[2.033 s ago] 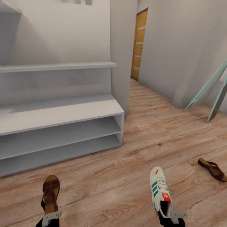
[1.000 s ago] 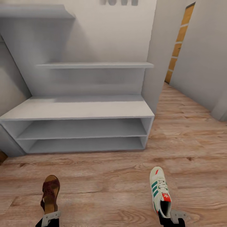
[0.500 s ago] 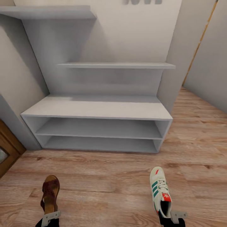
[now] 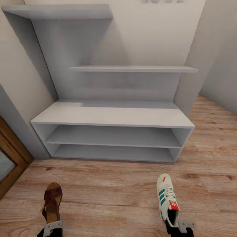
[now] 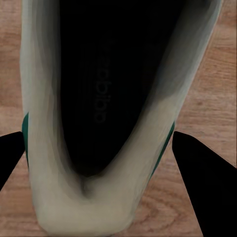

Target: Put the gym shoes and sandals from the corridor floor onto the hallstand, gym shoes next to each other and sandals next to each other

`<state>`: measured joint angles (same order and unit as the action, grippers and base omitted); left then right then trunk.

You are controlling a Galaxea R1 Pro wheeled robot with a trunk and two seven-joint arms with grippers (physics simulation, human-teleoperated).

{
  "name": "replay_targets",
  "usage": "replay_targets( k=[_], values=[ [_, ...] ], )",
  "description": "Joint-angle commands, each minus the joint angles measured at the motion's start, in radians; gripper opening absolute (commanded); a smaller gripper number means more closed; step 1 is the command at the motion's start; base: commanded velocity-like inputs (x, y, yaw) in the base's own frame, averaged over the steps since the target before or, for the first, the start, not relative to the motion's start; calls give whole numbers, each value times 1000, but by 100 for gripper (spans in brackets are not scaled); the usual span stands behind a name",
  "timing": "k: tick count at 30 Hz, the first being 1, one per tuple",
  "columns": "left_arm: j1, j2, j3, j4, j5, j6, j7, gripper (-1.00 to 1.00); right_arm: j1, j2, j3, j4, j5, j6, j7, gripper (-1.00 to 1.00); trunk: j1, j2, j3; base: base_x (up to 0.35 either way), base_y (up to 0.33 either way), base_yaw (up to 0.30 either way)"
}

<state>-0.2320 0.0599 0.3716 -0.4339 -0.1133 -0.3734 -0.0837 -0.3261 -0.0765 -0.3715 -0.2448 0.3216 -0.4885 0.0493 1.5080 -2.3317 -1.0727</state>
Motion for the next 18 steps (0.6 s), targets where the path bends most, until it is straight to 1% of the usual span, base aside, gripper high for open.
replay_targets(
  k=[1, 5, 9, 12, 18],
  values=[
    [-1, -1, 9, 1, -14, -4, -5, -100, -1, 0, -9, 0, 5, -4, 6, -100, 0, 0, -1, 100, 297, 0],
    [-1, 0, 8, 1, -14, -4, -5, -100, -1, 0, -9, 0, 5, -4, 6, -100, 0, 0, -1, 53, 228, 0],
    [-1, -1, 8, 1, -15, -3, -5, -100, -1, 1, -9, 1, 5, -4, 6, -100, 0, 0, -1, 12, 79, -16],
    [-1, -1, 7, 1, -16, -3, -5, -100, -1, 1, -9, 1, 5, -4, 6, -100, 0, 0, -1, 1, 3, -178],
    [-1, 0, 8, 0, -19, -2, -5, -100, -1, 0, -9, 1, 5, -4, 5, -100, 0, 0, 1, 0, 1, -257]
  ],
)
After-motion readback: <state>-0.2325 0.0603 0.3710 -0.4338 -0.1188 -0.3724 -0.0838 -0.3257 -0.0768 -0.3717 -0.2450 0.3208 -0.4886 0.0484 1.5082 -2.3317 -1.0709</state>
